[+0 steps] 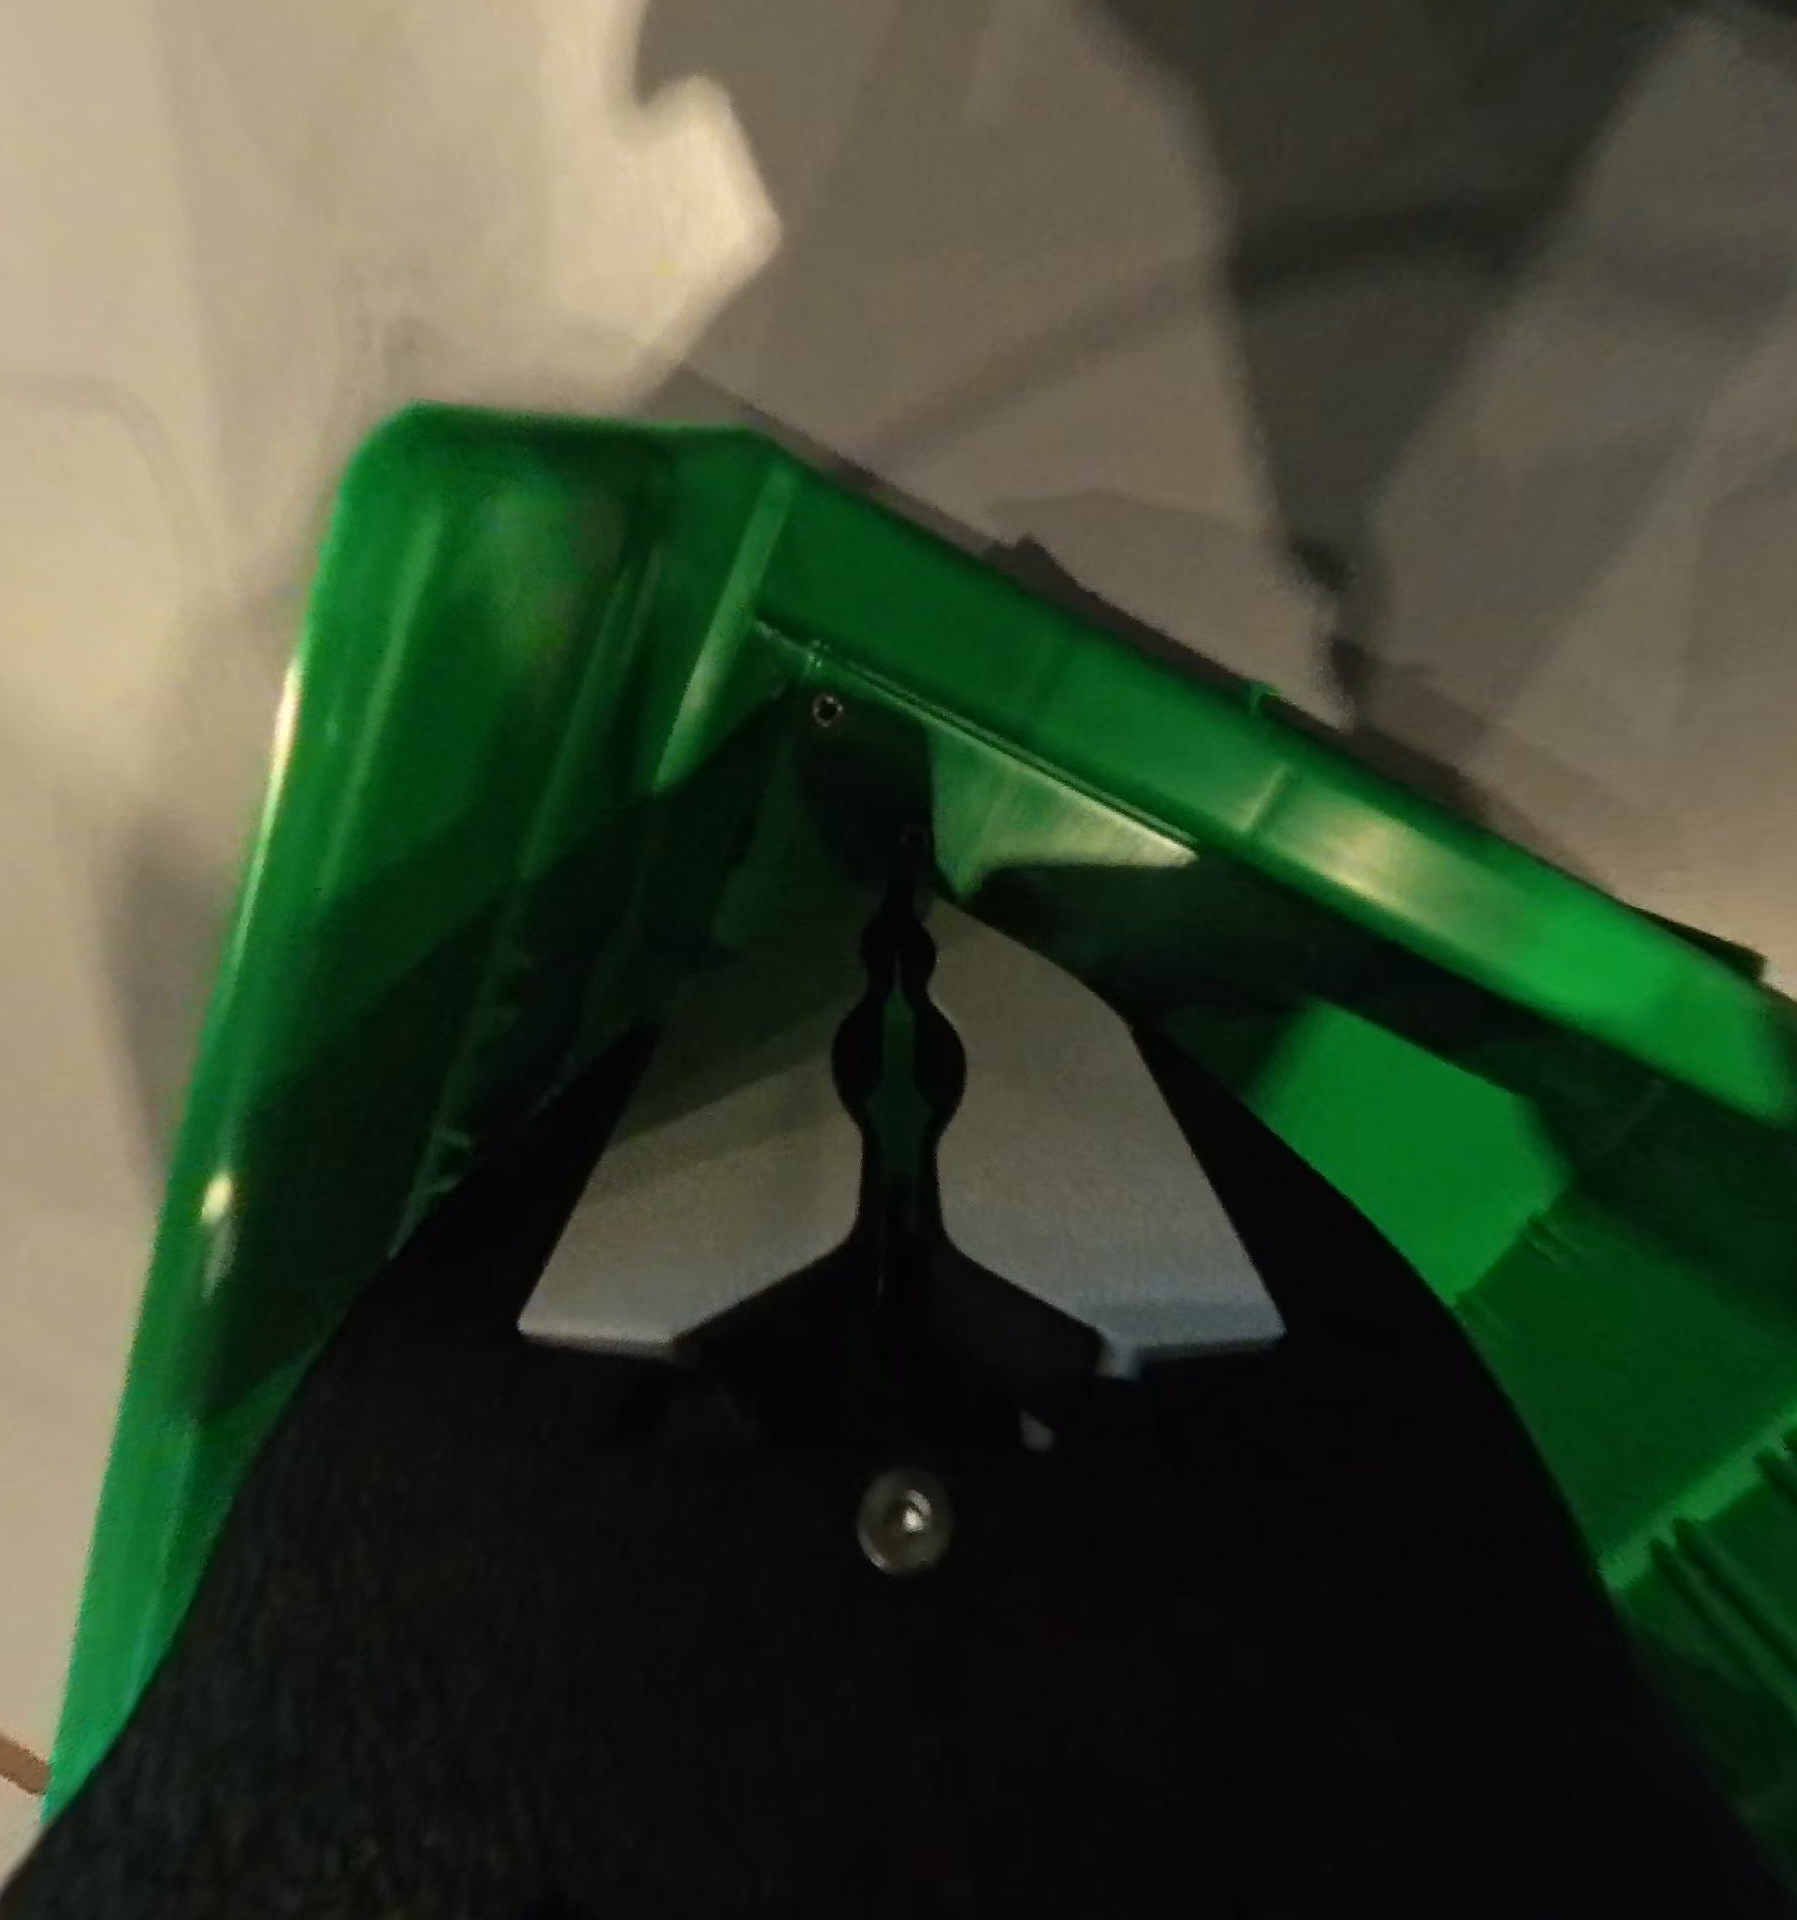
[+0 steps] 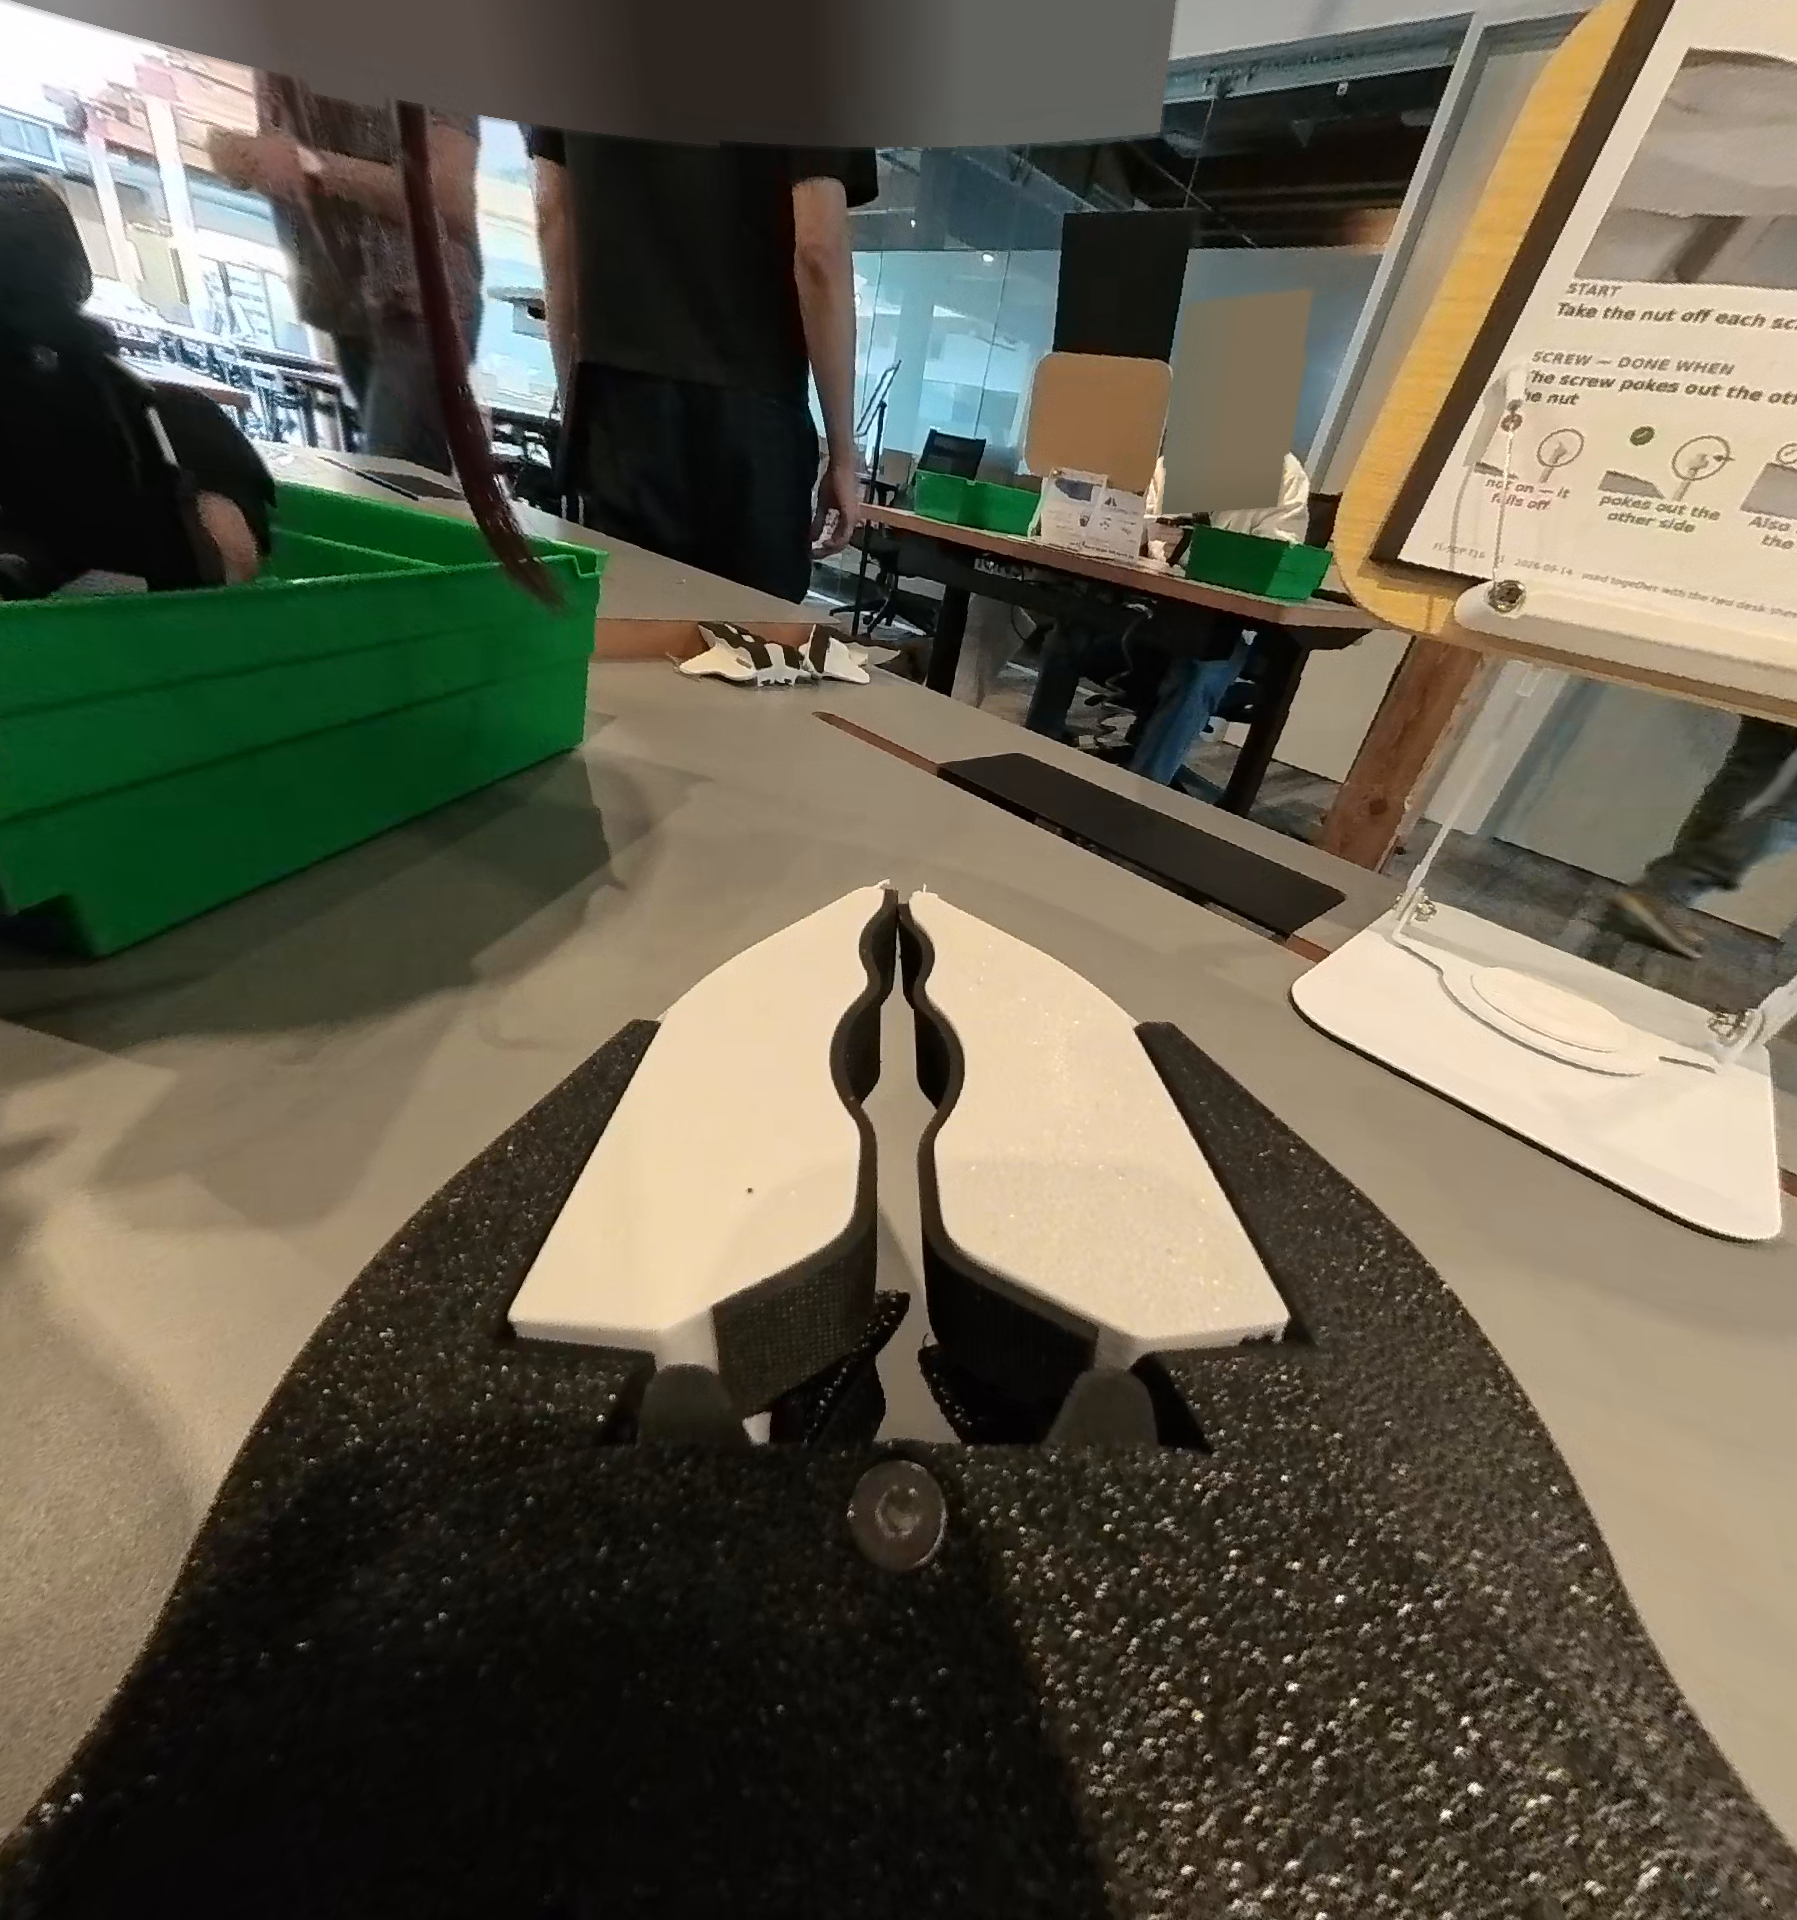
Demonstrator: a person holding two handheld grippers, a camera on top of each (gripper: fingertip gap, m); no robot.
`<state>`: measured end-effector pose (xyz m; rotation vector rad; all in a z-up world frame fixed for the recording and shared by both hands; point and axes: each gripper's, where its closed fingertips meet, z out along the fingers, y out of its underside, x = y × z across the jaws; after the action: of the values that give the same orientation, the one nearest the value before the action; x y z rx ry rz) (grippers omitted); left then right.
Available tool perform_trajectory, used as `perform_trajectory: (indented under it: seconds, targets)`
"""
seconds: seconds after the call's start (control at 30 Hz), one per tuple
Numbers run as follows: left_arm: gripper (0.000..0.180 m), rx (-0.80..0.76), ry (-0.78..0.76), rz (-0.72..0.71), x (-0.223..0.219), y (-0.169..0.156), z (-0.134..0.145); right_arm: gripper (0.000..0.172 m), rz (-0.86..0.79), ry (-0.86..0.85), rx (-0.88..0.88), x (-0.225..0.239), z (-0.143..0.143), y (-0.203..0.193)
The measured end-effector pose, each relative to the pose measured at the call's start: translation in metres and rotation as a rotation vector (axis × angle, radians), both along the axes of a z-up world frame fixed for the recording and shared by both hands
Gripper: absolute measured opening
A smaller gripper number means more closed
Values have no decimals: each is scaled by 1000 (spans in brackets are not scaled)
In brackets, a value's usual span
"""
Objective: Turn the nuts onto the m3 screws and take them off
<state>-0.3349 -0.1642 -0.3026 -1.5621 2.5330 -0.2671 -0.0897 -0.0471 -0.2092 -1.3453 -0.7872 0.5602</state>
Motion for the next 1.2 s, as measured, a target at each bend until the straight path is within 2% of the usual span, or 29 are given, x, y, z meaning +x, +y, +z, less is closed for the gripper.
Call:
perform_trajectory:
  seconds: [0.03,0.3,0.6,1.2]
  targets:
    - [1,-7,-4,6,0,-1,0,0,0,-1,0,0,0,0]
    - [16,-79,-21,55,9,-5,-7,0,0,-2,0,0,0,0]
    - [6,-15,-27,28,12,-1,-8,0,1,-2,-1,-1,0,0]
    - [0,-5,-11,144,-10,-2,-2,0,3,2,-5,-1,0,0]
